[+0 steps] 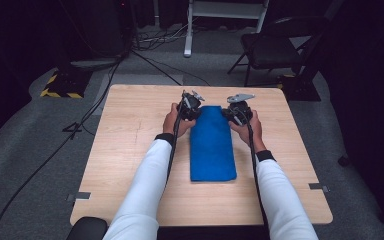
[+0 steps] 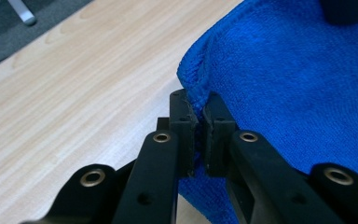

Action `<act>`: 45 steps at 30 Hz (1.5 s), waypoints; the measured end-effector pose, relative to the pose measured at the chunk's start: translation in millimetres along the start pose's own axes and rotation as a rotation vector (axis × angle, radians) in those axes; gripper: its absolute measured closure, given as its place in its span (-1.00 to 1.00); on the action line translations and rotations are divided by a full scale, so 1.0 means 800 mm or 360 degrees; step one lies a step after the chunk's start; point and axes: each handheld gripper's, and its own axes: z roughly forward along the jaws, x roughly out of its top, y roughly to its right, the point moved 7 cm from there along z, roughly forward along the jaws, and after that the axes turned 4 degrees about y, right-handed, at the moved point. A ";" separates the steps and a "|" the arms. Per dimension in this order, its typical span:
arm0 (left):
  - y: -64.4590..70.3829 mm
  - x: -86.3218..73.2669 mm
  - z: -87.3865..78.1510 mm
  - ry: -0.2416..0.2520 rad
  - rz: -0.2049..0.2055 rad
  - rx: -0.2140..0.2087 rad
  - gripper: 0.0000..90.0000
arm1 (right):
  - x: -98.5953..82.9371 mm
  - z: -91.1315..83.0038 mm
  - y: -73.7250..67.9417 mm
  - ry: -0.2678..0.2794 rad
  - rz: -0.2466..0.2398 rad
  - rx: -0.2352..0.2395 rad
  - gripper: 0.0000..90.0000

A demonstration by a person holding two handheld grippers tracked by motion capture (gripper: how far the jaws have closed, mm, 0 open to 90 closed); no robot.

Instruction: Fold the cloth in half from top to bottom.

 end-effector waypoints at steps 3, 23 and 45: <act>0.000 0.007 -0.003 0.0034 0.0020 0.0027 0.89 | 0.002 -0.003 0.003 0.0010 -0.0002 -0.0008 0.96; 0.016 0.018 -0.030 0.0145 0.0096 -0.0016 0.88 | 0.015 -0.044 0.005 0.0117 -0.0023 0.0024 0.96; 0.054 -0.036 -0.083 0.0184 0.0325 -0.0200 0.83 | -0.020 -0.088 -0.050 0.0123 -0.0151 0.0225 0.96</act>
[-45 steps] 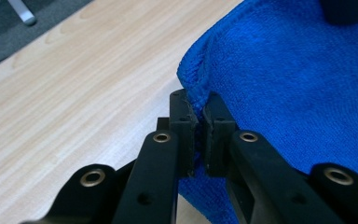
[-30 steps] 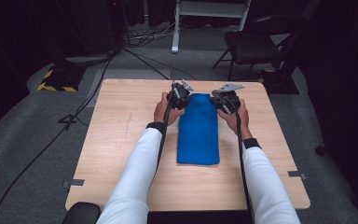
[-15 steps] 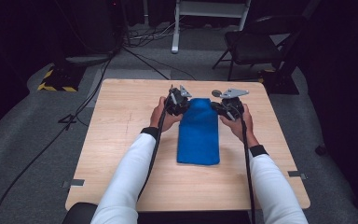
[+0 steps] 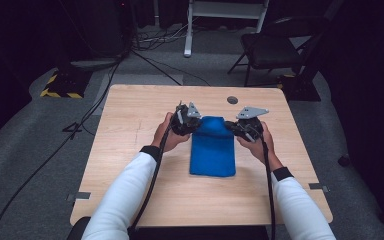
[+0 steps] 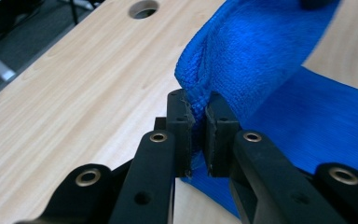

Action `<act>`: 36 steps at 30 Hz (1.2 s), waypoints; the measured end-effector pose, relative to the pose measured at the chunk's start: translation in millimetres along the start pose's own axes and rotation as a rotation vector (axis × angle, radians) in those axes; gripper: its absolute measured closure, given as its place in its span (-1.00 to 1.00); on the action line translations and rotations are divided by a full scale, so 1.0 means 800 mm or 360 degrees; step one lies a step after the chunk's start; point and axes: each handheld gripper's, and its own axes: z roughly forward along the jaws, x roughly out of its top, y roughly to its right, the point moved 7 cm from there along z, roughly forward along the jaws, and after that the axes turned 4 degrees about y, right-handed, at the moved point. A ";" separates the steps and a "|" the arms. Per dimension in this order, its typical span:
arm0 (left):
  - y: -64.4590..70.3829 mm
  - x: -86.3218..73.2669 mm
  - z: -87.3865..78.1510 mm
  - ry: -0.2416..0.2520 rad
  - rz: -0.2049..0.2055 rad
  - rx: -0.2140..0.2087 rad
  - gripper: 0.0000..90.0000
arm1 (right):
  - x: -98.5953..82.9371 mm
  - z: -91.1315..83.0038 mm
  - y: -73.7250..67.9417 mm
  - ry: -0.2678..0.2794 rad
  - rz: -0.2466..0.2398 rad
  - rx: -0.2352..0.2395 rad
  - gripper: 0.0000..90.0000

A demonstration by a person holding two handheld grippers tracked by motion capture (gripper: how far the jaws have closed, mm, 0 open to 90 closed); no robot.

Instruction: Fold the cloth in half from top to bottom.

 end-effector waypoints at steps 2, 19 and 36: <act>0.008 -0.003 -0.008 0.0007 0.0023 -0.0029 0.82 | -0.005 -0.005 -0.005 0.0008 0.0001 0.0023 0.95; 0.057 -0.045 -0.019 -0.0087 0.0224 -0.0145 0.73 | -0.050 -0.022 -0.048 -0.0057 -0.0081 0.0207 0.95; 0.092 -0.067 -0.027 -0.0159 0.0347 -0.0201 0.66 | -0.084 -0.035 -0.073 -0.0101 -0.0112 0.0280 0.92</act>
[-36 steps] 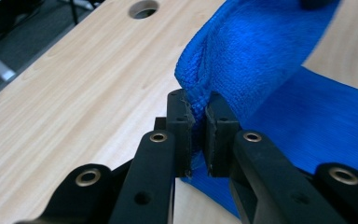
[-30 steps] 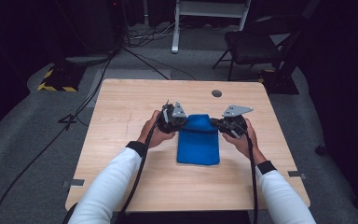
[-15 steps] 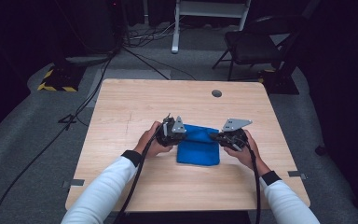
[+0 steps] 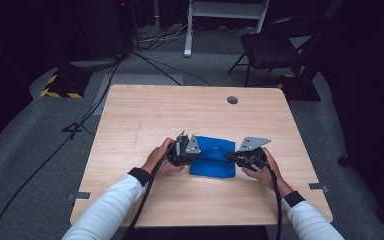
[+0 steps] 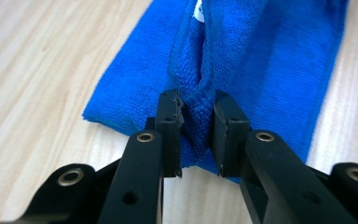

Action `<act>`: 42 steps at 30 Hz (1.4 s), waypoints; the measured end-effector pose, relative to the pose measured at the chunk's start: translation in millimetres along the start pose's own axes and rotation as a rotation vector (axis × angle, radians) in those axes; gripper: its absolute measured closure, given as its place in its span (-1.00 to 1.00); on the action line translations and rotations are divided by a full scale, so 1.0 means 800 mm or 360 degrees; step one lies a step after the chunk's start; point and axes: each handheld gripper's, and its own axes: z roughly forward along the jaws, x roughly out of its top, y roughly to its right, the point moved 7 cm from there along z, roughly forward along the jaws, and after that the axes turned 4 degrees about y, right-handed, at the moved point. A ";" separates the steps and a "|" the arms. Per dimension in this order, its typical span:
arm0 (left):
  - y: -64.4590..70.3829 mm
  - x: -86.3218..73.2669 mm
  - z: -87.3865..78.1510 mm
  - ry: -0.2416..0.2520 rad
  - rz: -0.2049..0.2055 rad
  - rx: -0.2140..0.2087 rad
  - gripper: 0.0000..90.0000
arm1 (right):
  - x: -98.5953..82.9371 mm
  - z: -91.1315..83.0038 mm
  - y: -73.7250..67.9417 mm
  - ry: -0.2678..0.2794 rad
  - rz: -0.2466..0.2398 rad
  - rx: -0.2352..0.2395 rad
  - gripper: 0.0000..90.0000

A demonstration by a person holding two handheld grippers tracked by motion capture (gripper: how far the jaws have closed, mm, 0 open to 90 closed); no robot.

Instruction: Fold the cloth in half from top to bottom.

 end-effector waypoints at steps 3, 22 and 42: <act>0.007 -0.005 0.003 -0.0036 0.0021 0.0000 0.59 | -0.008 -0.002 -0.004 -0.0014 0.0009 0.0010 0.91; 0.016 -0.028 0.002 -0.0078 -0.0055 -0.0019 0.23 | -0.036 -0.008 -0.018 -0.0099 -0.0029 0.0009 0.67; 0.039 -0.041 -0.021 -0.0113 -0.0071 -0.0104 -0.27 | -0.040 -0.034 -0.030 -0.0090 0.0032 -0.0009 0.16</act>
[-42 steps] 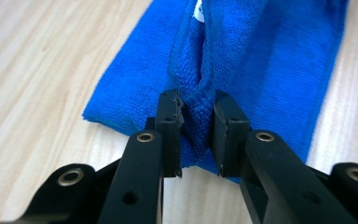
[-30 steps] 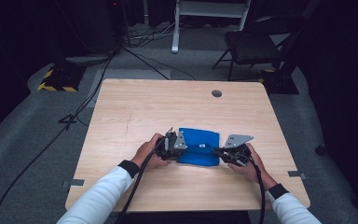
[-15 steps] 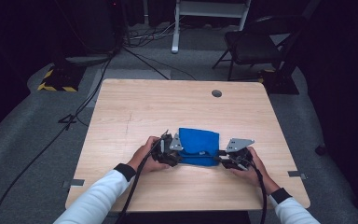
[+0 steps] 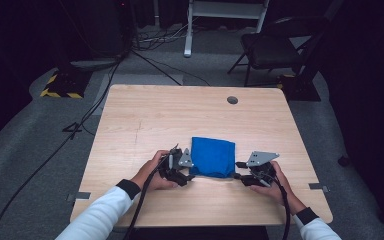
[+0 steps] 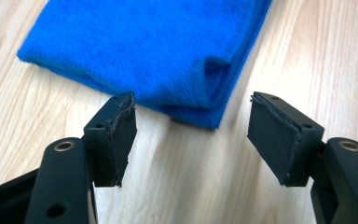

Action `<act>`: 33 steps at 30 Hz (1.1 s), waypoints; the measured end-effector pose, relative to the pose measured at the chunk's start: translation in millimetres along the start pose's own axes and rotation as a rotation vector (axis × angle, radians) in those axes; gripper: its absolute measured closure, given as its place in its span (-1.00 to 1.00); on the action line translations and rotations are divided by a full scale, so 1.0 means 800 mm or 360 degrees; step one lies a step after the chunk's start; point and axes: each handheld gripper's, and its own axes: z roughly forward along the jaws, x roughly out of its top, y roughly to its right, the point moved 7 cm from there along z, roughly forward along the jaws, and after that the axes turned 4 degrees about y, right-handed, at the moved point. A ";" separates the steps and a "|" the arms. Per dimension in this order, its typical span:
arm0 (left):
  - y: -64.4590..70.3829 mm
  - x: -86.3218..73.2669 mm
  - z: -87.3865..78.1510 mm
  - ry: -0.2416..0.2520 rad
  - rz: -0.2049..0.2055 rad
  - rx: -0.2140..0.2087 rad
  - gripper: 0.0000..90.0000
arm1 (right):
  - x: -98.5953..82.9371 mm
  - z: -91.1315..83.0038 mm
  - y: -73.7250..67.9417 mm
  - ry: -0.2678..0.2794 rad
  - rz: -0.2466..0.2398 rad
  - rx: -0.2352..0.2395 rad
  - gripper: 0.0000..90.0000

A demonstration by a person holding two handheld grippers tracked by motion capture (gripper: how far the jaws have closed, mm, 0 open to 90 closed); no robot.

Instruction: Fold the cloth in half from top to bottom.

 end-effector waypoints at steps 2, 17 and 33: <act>-0.001 -0.001 -0.005 0.0019 -0.0033 0.0011 -0.33 | 0.001 -0.001 0.002 0.0006 0.0007 -0.0019 0.07; -0.034 0.024 -0.021 0.0252 -0.0165 0.0152 -0.54 | 0.024 0.023 0.024 -0.0007 0.0043 -0.0177 -0.25; -0.021 0.003 0.021 0.0021 -0.0120 0.0025 -0.52 | -0.004 0.039 0.024 -0.0142 0.0073 -0.0116 -0.30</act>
